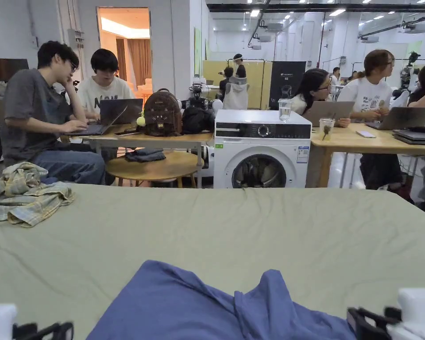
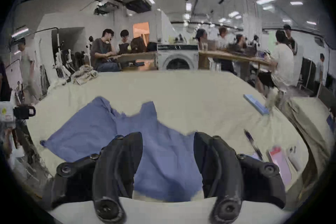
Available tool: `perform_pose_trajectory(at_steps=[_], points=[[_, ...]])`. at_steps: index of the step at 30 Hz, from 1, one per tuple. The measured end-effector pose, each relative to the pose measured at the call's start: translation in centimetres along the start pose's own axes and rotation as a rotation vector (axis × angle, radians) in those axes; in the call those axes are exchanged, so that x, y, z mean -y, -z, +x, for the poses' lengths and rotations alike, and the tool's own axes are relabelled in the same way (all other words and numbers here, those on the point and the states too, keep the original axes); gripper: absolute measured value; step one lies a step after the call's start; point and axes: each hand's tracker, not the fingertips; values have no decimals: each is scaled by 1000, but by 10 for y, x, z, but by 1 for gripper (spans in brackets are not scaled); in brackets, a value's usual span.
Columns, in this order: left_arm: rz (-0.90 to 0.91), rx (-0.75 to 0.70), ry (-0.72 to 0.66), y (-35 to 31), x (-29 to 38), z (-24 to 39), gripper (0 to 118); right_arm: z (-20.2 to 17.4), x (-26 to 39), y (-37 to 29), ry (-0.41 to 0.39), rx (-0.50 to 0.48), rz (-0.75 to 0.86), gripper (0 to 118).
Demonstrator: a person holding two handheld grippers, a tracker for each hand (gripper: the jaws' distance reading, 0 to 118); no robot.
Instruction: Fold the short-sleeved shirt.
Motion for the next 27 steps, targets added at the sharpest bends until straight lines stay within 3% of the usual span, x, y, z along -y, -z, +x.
perform_pose_trajectory(at_steps=[2,6,8,9,10,19,23,27], points=[[77,65,-13,20,-26,10,54,-19,-27,21,23,-26,27,60],[85,1,59,67,-70,33,52,-55,-68,62,-17,-45,50,54],[86,3,72,81,-82,40,25,-66,-75,76,-23,-51,49,22],[80,2,77,85,-84,43,0,-71,-77,81,-25,-49,46,4],[81,-10,98,87,-85,48,0,-77,-76,85,-32,-38,38,0],[39,-11,76,88,-70,51,0,-90,-54,92,-91,-13,4,0],[39,-31,78,84,-66,48,0,-85,-52,90,-43,-14,12,0],[67,-28,98,66,-58,42,0,-79,-43,80,-46,-21,20,0]])
